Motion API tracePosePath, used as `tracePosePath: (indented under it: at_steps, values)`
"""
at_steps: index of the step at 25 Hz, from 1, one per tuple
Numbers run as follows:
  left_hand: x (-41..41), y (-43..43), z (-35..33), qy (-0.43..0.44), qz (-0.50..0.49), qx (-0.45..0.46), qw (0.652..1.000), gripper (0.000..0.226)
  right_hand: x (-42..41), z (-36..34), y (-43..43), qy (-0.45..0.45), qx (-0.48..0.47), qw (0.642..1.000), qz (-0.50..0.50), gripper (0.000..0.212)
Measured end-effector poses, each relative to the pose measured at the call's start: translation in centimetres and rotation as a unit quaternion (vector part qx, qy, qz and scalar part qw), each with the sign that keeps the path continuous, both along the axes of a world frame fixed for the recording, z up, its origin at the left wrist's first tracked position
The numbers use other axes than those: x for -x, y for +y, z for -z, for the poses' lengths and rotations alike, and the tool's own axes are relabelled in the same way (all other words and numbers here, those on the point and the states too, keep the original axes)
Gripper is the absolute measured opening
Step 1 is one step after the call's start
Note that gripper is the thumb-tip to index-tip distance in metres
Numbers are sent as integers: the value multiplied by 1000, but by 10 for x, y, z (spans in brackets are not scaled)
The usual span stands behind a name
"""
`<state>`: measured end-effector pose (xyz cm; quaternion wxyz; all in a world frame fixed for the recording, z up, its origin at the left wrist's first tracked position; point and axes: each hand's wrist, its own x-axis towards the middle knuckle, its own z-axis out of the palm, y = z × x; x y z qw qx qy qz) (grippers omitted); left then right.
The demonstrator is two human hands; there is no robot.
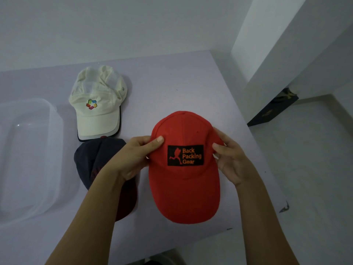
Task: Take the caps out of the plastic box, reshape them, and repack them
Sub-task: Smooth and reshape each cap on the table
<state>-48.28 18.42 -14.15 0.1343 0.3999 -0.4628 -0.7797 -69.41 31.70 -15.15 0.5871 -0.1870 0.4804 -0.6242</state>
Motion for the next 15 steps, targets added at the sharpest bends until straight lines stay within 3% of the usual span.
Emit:
tracePosePath:
  at_steps: [3,5,6,8,10,12,15]
  values:
    - [-3,-2,3,67,-40,-28,997,35,4,-6,3,32,-24,996,-76,60]
    - [-4,-2,6,103,-48,-47,992,56,4,-14,3,77,-69,985,-137,51]
    - [-3,-1,9,102,-53,-51,992,63,4,-16,3,113,-95,976,-160,49]
    - [2,2,13,82,-77,-30,993,56,4,-17,2,223,-135,950,-174,49]
    - [4,3,13,46,-91,34,994,48,4,-15,1,374,-149,906,-130,42]
    - [7,6,9,-2,-83,125,989,55,-1,-15,-1,453,-103,883,-66,28]
    - [8,14,2,-93,-81,294,948,43,-9,-18,-5,383,-18,919,-90,18]
